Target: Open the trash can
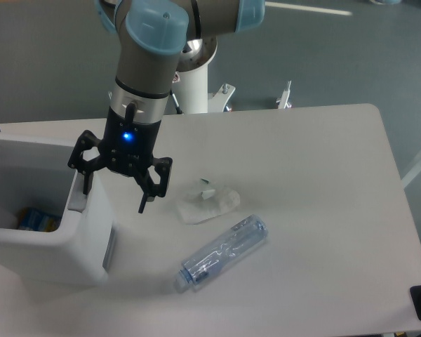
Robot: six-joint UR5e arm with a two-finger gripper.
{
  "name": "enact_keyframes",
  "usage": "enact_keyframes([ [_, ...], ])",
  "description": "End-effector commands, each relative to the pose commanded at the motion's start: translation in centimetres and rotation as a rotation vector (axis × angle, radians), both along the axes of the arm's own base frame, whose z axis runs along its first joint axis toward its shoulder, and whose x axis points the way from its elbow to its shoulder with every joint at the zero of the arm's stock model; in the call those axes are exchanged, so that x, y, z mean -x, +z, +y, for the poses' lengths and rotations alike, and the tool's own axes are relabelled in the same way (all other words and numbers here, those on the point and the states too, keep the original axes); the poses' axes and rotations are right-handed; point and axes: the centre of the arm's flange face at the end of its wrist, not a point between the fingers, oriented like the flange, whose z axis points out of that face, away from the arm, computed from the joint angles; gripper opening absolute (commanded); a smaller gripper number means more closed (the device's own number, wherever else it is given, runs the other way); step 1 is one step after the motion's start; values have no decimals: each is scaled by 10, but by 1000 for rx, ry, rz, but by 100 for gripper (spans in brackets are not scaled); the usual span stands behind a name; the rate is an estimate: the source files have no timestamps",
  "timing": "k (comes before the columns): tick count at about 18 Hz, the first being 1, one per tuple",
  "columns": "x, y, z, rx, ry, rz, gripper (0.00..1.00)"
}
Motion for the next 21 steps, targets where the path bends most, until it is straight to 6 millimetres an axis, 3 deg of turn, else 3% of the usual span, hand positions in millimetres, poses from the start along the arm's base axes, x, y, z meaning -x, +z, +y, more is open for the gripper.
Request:
enact_keyframes([
  [3, 3, 4, 0, -3, -2, 22, 100],
  [5, 17, -1, -7, 38, 24, 73, 100],
  [8, 61, -15, -34, 158, 11, 245, 100],
  [12, 126, -28, -54, 186, -13, 307, 100],
  [15, 184, -61, -72, 239, -85, 335, 100],
  [17, 211, -81, -87, 264, -138, 350, 100],
  [21, 234, -118, -110, 325, -204, 342, 100],
])
